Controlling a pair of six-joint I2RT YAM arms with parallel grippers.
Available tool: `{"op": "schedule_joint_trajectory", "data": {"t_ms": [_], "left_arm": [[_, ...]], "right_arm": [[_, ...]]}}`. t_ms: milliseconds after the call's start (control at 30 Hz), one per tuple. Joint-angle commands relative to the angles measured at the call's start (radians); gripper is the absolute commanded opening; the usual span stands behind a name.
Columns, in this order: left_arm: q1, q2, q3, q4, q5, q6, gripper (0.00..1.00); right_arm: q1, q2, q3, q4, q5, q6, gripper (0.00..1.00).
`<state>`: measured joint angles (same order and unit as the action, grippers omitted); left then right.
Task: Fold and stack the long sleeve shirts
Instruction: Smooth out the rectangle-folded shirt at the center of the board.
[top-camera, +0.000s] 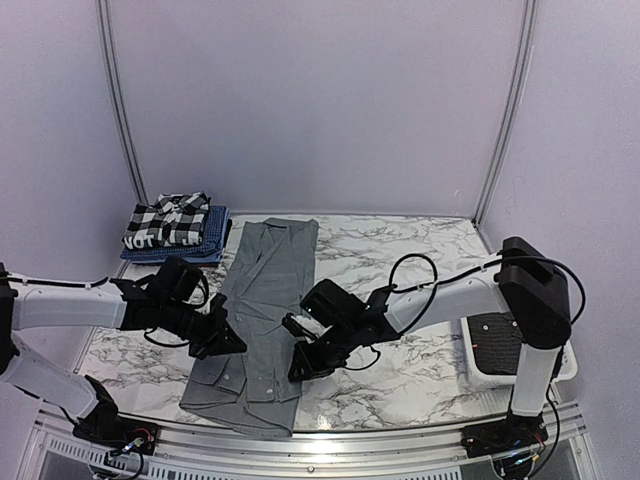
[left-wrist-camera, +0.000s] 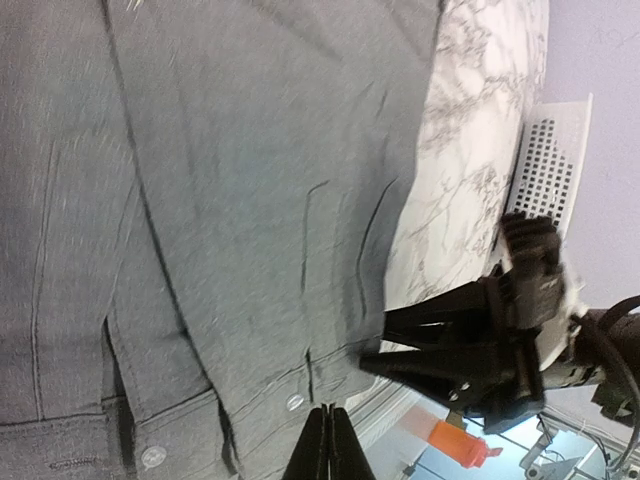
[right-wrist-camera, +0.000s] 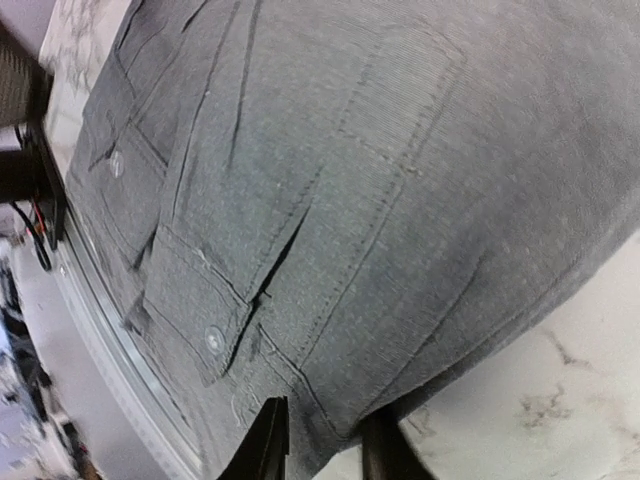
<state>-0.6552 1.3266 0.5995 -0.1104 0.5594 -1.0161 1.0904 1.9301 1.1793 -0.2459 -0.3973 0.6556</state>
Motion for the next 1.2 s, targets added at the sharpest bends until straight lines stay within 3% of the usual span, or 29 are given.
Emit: {"op": "schedule_joint_trajectory", "data": {"t_ms": [0,100,200,367,733,967,1167], "left_arm": [[0.042,0.038,0.147,-0.064,-0.115,0.139,0.02],[0.081,0.087,0.223,-0.072,-0.187,0.195,0.02],[0.108,0.176,0.31,-0.054,-0.238,0.254,0.01],[0.155,0.37,0.436,0.01,-0.227,0.308,0.0],[0.241,0.675,0.627,0.041,-0.146,0.348,0.0],[0.243,0.75,0.624,0.043,-0.176,0.313,0.0],[0.243,0.758,0.624,0.043,-0.177,0.306,0.0]], "right_arm": [[0.003,-0.055,0.07,-0.039,0.079,-0.056,0.31],[-0.036,-0.077,0.102,-0.073,0.129,-0.097,0.42],[-0.106,-0.093,0.119,-0.038,0.135,-0.122,0.44],[-0.214,-0.025,0.232,0.021,0.135,-0.177,0.44],[-0.379,0.28,0.48,0.348,-0.138,-0.094,0.4],[-0.458,0.425,0.516,0.516,-0.269,0.002,0.39],[-0.517,0.547,0.637,0.515,-0.261,0.052,0.36]]}}
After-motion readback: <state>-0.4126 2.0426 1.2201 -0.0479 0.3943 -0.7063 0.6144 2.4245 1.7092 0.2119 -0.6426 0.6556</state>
